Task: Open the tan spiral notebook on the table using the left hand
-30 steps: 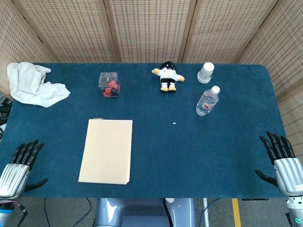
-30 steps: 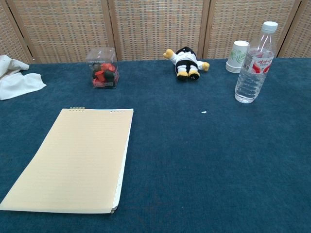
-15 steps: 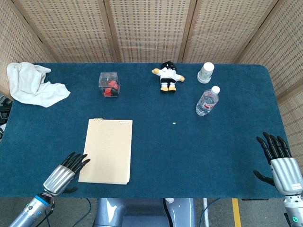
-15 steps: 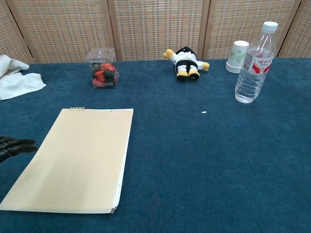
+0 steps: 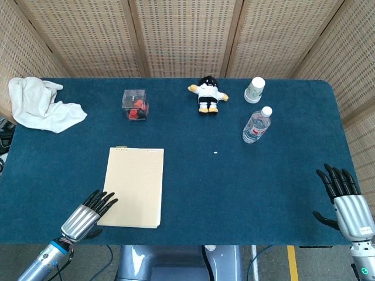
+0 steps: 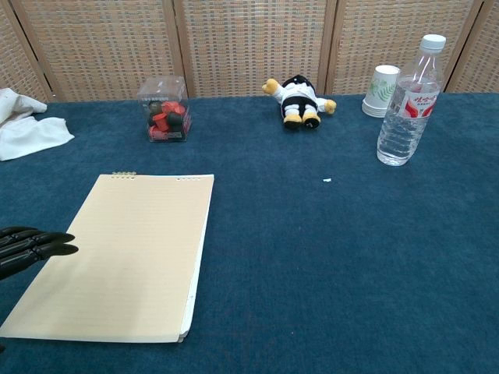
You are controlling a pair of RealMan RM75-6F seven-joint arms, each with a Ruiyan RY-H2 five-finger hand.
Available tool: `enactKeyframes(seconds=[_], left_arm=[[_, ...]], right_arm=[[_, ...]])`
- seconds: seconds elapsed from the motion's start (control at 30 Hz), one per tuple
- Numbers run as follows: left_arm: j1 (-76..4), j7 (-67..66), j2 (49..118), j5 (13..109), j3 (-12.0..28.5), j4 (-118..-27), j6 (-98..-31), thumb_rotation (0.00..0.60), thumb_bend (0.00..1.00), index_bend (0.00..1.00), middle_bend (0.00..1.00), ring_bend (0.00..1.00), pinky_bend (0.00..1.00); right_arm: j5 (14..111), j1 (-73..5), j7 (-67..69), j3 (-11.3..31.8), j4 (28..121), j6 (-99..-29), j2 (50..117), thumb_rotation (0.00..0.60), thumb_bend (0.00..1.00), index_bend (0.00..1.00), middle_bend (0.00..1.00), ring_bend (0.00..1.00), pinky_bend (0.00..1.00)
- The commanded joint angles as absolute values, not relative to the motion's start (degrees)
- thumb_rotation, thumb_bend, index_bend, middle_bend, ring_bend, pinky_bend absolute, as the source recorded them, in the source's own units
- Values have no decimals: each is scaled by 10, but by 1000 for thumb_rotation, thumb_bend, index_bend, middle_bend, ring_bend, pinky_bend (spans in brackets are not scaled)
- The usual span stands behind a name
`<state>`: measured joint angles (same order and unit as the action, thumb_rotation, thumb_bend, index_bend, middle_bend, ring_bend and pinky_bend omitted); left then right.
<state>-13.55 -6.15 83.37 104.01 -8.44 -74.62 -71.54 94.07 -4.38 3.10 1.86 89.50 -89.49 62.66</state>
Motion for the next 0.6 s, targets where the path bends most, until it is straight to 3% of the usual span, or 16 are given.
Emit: enactKeyframes(seconds=[0.03,0.6], left_arm=[[-138,-74,840,1034,-87,-744,-707,600,274,0,0,0,0],[-150,-96,854,1008,-79,-740,-701,600,277,0,0,0,0]], right_arm=[[940,-44,32,19,895,-895,626,600,0,0,0,0,0],[934,-46,36,20,893,-888,625,600,0,0,0,0,0]])
